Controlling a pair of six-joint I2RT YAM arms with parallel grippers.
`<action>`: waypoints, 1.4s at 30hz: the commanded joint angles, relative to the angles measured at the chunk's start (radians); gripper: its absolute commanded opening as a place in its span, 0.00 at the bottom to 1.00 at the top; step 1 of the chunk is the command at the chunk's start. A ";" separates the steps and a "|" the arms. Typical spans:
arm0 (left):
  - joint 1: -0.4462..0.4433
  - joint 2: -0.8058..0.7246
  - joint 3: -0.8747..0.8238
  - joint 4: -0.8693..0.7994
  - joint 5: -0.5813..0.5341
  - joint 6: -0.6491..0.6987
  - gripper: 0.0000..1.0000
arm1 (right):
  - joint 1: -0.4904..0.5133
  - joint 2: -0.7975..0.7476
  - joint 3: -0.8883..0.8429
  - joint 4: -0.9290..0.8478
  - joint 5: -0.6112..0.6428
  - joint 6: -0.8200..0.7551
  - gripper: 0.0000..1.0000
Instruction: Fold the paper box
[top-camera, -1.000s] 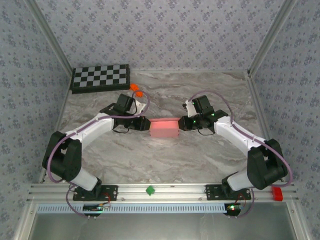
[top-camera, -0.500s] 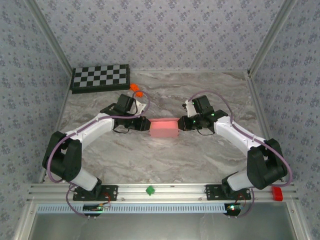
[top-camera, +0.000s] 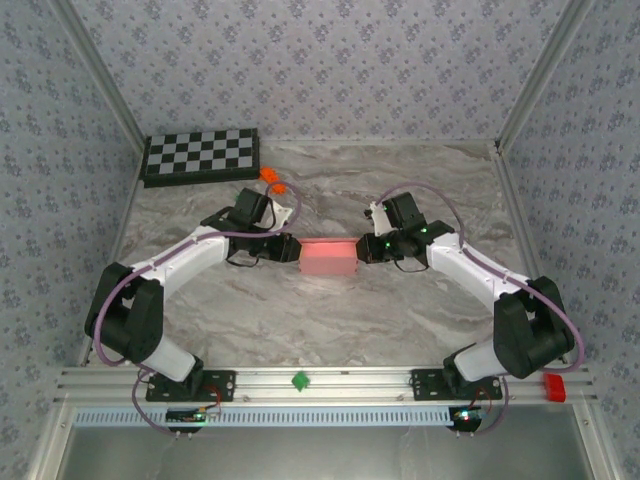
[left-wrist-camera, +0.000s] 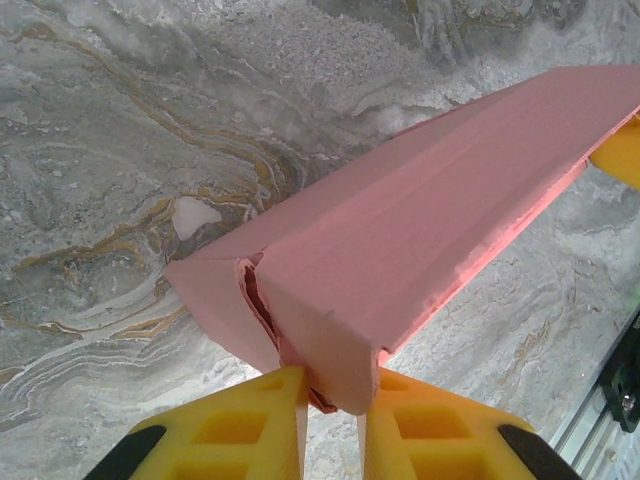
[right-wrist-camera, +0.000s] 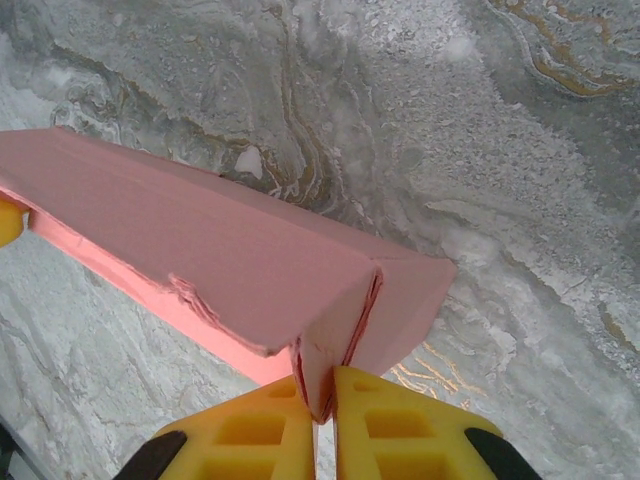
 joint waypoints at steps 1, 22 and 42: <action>-0.009 -0.004 0.026 -0.042 -0.010 0.018 0.20 | 0.007 0.013 -0.011 -0.054 0.024 -0.007 0.13; -0.007 -0.059 0.056 -0.045 -0.013 0.027 0.37 | 0.007 0.017 0.015 -0.057 0.035 -0.006 0.14; 0.016 -0.078 0.037 0.010 -0.013 0.012 0.27 | 0.006 0.019 0.044 -0.060 0.028 -0.005 0.16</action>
